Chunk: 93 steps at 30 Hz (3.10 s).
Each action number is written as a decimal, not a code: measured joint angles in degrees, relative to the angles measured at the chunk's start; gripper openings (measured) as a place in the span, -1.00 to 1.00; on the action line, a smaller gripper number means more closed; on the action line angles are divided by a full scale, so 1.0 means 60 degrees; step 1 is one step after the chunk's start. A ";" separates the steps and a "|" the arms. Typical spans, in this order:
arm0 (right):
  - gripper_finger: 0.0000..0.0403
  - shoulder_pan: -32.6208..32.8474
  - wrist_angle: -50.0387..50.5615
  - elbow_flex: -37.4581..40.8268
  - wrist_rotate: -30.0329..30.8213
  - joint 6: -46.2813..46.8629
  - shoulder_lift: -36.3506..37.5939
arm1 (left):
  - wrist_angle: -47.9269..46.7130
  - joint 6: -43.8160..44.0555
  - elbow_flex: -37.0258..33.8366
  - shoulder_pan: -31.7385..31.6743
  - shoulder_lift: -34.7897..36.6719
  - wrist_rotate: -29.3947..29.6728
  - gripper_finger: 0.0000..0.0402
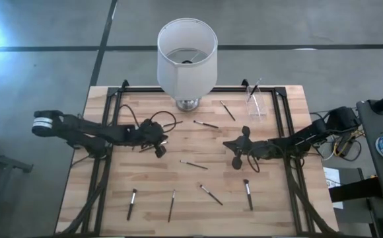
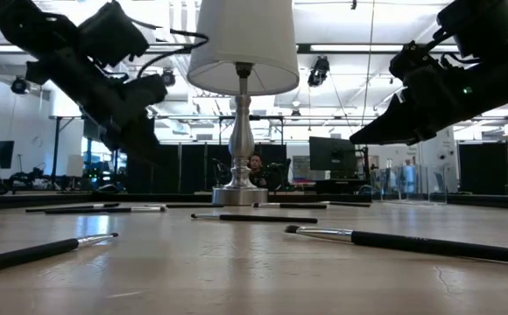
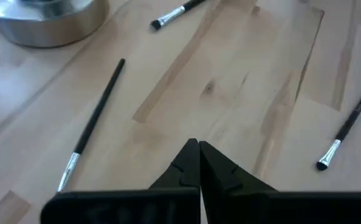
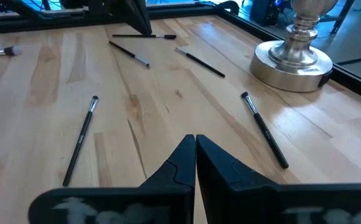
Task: Put items in baskets/containers
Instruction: Put the eyeshadow brush into the transparent organizer
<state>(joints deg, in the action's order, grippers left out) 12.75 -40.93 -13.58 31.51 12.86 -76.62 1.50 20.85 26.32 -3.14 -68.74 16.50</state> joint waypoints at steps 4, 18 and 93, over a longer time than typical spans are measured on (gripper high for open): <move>-0.96 0.0000 -0.0006 0.0000 0.0000 0.0000 0.0000 | -0.0783 0.0061 -0.0082 -0.0328 0.0132 0.0335 -1.00; -0.96 0.0000 -0.0022 0.0000 0.0000 0.0012 0.0000 | -0.1406 -0.1564 -0.0075 -0.2687 -0.0161 -0.0844 -0.70; -0.28 -0.2348 -0.0205 -0.3611 -0.3242 -0.0420 -0.4452 | 0.0521 -0.4687 -0.0249 -0.1144 -0.1466 -0.2406 -1.00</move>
<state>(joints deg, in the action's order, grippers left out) -1.34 -42.16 -35.25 12.06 10.34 -103.33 4.62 -7.27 24.82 -10.00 -77.54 2.06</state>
